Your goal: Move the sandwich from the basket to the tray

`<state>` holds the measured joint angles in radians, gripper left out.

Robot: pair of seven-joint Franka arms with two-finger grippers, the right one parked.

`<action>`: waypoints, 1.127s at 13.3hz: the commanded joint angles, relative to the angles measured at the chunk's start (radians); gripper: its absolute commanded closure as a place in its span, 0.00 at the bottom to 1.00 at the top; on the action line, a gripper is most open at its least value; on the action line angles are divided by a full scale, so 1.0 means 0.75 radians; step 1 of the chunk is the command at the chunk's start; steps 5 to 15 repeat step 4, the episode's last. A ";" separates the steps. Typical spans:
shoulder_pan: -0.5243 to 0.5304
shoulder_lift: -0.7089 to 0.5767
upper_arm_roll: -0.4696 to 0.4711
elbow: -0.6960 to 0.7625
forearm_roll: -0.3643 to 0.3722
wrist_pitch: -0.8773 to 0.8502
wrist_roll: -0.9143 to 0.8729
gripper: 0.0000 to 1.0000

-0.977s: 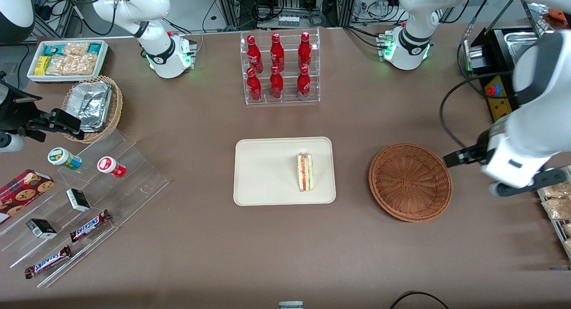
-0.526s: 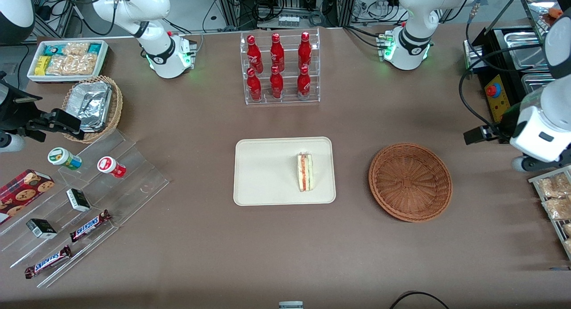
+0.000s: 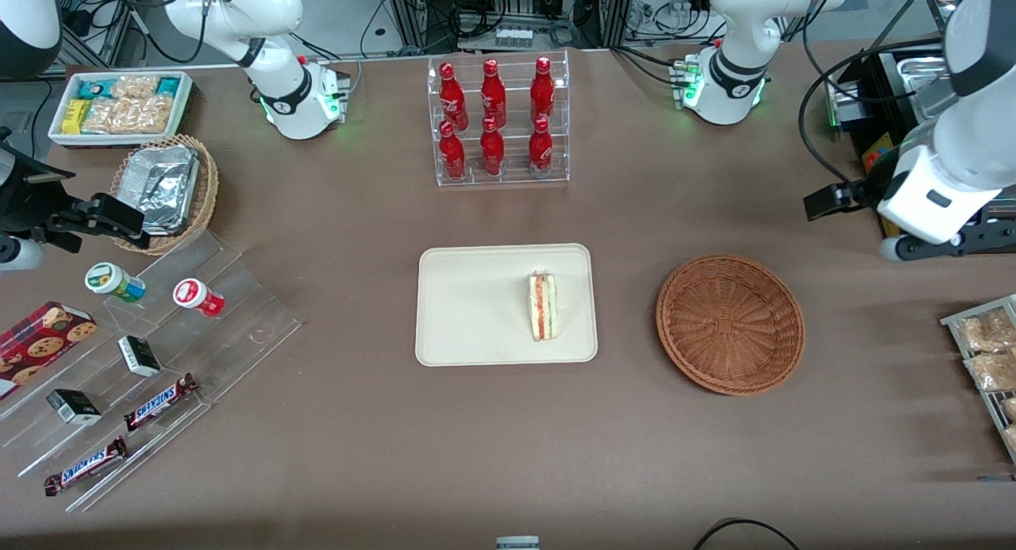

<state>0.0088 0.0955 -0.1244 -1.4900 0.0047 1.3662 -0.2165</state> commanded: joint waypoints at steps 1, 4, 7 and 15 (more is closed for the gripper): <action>-0.040 -0.041 0.055 -0.048 -0.012 0.009 0.127 0.00; -0.044 -0.033 0.062 -0.048 -0.002 0.017 0.131 0.00; -0.044 -0.033 0.062 -0.048 -0.002 0.017 0.131 0.00; -0.044 -0.033 0.062 -0.048 -0.002 0.017 0.131 0.00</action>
